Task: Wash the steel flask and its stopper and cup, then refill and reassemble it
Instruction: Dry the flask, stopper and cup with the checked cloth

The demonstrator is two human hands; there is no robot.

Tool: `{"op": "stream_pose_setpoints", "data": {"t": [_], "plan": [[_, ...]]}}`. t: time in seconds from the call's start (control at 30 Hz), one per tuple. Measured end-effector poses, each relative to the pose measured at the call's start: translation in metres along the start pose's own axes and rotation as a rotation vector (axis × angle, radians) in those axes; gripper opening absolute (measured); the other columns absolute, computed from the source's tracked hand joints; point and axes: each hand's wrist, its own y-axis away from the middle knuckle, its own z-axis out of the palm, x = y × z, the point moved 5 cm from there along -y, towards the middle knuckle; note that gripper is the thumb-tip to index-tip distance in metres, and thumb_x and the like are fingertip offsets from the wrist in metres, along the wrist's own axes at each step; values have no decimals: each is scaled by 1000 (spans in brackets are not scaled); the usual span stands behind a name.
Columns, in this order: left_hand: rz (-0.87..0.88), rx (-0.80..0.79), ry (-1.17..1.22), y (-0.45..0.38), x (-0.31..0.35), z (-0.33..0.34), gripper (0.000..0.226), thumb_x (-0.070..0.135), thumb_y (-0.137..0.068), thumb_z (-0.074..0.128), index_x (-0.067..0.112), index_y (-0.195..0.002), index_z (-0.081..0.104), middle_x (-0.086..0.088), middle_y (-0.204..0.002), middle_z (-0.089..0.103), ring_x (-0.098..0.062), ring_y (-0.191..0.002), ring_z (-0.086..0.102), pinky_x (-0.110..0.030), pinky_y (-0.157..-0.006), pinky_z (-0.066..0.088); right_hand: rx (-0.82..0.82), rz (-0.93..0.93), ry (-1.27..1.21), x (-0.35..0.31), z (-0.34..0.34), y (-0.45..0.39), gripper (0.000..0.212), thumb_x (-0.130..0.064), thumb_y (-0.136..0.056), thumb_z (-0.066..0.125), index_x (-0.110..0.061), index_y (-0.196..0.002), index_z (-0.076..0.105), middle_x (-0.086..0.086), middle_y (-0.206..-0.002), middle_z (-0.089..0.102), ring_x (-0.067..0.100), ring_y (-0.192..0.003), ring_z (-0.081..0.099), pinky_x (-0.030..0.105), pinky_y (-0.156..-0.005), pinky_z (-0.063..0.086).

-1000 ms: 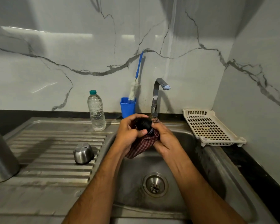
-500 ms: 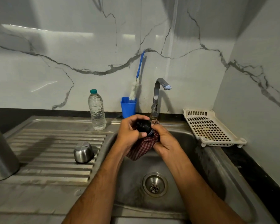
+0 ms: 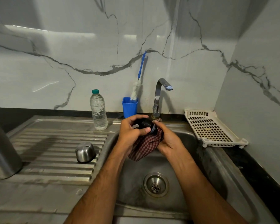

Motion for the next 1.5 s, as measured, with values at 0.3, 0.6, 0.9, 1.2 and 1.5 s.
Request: {"op": "stream_pose_setpoints", "data": {"t": [0.3, 0.6, 0.9, 1.2, 1.5], "plan": [[131, 54, -132, -4, 4, -7, 61, 8, -62, 96, 14, -118, 73, 4, -109, 76, -7, -104, 71, -22, -87, 58, 122, -318, 401, -36, -12, 9, 37, -32, -71, 90, -9, -96, 77, 15, -98, 77, 28, -90, 74, 46, -93, 58], [315, -86, -582, 1, 3, 9, 60, 2, -71, 88, 19, -125, 70, 10, -112, 73, 2, -103, 67, -19, -93, 55, 8, -301, 542, -29, 13, 28, 29, -23, -76, 87, -7, -99, 79, 10, -92, 79, 25, -88, 77, 44, -88, 61], [297, -70, -541, -4, 2, 5, 60, 0, -67, 90, 17, -122, 72, 7, -114, 73, 6, -105, 65, -12, -95, 51, 67, -312, 444, -31, 7, 23, 17, 0, -79, 79, 0, -96, 77, 18, -89, 77, 33, -88, 76, 40, -77, 61], [161, 14, -350, 7, 6, -14, 61, 3, -64, 92, 19, -119, 72, 10, -110, 74, 6, -104, 67, -16, -90, 55, 40, -222, 340, -32, 7, 29, 18, 3, -83, 73, 2, -101, 75, 18, -94, 77, 28, -86, 76, 36, -73, 60], [108, 117, -463, 27, 25, -66, 60, 18, -61, 97, 22, -116, 73, 13, -106, 74, 6, -100, 66, -3, -81, 49, 0, -282, 505, -8, 39, 43, 15, -1, -85, 75, 0, -100, 76, 18, -88, 78, 30, -90, 76, 40, -84, 60]]}}
